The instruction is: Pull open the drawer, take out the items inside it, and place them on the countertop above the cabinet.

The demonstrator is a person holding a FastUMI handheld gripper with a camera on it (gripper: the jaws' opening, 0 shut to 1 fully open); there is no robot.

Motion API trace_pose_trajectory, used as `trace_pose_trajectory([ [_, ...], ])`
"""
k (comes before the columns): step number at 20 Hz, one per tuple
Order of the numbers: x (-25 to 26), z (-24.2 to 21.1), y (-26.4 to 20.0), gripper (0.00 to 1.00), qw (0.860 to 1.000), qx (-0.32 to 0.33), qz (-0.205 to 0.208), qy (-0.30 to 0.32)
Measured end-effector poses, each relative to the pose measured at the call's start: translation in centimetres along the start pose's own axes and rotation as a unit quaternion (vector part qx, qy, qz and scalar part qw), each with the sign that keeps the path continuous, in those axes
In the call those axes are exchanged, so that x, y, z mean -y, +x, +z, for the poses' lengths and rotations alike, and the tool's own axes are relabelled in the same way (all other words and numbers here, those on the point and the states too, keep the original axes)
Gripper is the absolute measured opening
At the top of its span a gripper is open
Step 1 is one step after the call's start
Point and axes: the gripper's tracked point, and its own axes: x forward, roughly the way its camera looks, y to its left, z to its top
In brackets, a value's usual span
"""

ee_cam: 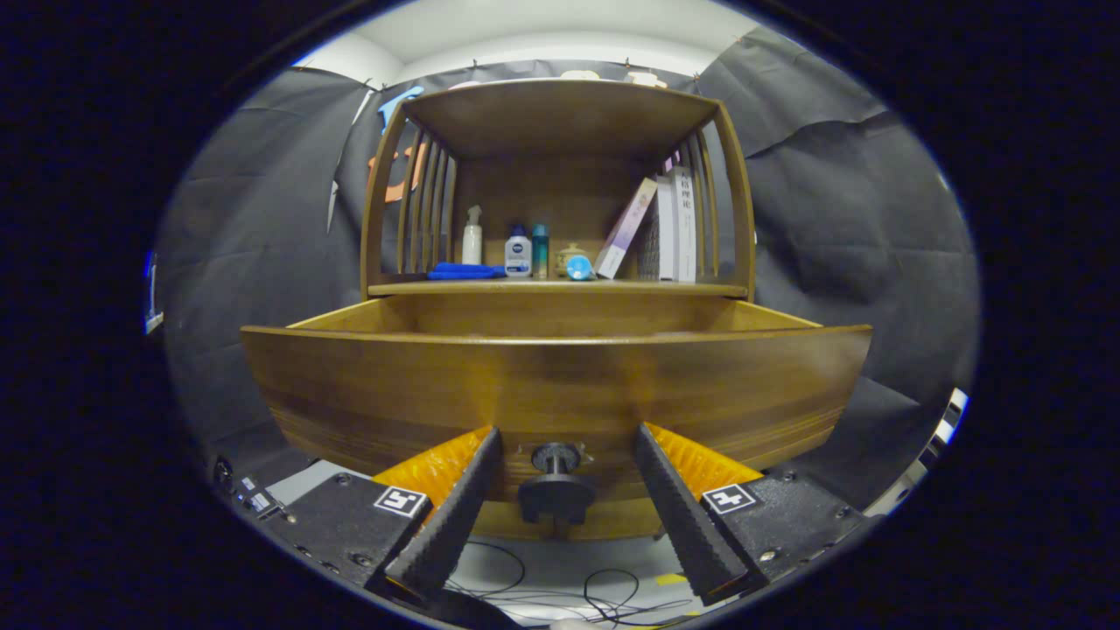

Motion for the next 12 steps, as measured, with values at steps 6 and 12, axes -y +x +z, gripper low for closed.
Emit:
trace_pose_trajectory([
  [6, -0.1, 0.7, 1.3, 0.99, 1.000, 0.001, 0.000, -0.002],
  [12, -0.5, 1.7, 4.6, 0.99, 1.000, -0.002, -0.003, 0.000],
])
